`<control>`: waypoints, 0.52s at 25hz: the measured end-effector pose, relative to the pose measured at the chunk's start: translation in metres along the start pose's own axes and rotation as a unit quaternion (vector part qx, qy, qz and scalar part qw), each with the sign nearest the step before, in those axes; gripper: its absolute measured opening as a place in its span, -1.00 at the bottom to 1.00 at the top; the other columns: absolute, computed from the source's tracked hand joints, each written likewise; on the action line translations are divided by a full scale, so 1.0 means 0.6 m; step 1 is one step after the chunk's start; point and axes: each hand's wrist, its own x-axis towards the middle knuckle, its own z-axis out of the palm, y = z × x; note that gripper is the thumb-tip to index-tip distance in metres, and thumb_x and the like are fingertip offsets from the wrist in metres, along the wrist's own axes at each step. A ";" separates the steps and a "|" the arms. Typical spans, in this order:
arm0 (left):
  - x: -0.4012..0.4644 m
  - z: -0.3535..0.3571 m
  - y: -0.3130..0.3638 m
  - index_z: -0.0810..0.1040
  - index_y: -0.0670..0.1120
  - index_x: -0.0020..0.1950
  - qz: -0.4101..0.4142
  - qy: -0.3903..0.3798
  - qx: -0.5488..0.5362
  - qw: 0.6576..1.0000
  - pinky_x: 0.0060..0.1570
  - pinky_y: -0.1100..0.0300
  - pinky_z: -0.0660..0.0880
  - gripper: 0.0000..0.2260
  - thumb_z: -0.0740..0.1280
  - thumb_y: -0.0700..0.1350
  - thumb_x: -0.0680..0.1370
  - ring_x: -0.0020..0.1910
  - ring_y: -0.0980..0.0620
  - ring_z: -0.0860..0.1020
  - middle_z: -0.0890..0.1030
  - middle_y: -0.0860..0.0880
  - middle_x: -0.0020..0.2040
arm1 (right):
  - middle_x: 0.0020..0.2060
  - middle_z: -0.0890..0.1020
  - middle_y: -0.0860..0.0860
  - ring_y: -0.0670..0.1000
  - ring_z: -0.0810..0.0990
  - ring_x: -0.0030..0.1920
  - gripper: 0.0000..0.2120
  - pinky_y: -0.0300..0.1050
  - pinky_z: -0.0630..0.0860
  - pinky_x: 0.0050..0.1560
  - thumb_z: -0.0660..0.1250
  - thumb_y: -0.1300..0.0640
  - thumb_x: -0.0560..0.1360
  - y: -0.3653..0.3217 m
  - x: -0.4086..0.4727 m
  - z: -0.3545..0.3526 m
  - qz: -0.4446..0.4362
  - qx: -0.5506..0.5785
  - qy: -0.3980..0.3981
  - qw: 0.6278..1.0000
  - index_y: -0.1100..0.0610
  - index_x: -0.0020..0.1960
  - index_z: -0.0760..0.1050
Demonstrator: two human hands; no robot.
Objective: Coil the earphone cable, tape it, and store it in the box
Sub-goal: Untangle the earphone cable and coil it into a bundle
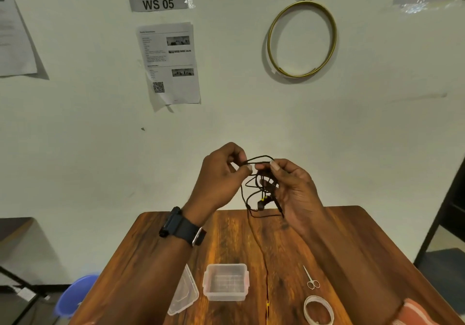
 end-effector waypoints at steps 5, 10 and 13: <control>-0.003 0.002 0.003 0.52 0.08 -0.15 0.020 -0.009 0.102 0.995 -0.26 0.13 0.55 -0.83 0.42 -0.16 0.37 -0.33 0.07 0.61 0.63 0.11 -0.30 | -0.24 0.67 0.06 0.05 0.61 -0.06 -0.93 0.03 0.44 0.01 0.32 0.16 0.43 -0.003 -0.001 0.001 0.022 0.082 -0.003 0.996 0.16 -0.19 0.54; 0.001 -0.028 -0.077 0.58 0.03 -0.24 -0.089 0.099 0.089 0.987 -0.30 0.13 0.58 -0.77 0.31 -0.30 0.42 -0.27 0.01 0.64 0.66 0.05 -0.18 | -0.53 0.39 -0.01 0.07 0.52 -0.22 -0.86 0.13 0.36 0.29 0.22 0.19 0.35 -0.077 -0.011 -0.037 0.004 0.214 -0.016 0.977 0.08 -0.36 0.32; 0.013 -0.038 -0.116 0.60 -0.03 -0.20 -0.183 0.110 -0.040 0.976 -0.20 0.07 0.60 -0.77 0.32 -0.37 0.44 -0.09 -0.17 0.66 0.68 -0.10 -0.12 | -0.59 0.29 -0.06 -0.05 0.32 -0.43 -0.82 -0.02 0.50 0.19 0.28 0.18 0.33 -0.124 -0.032 -0.053 -0.038 0.192 -0.003 0.981 0.06 -0.32 0.27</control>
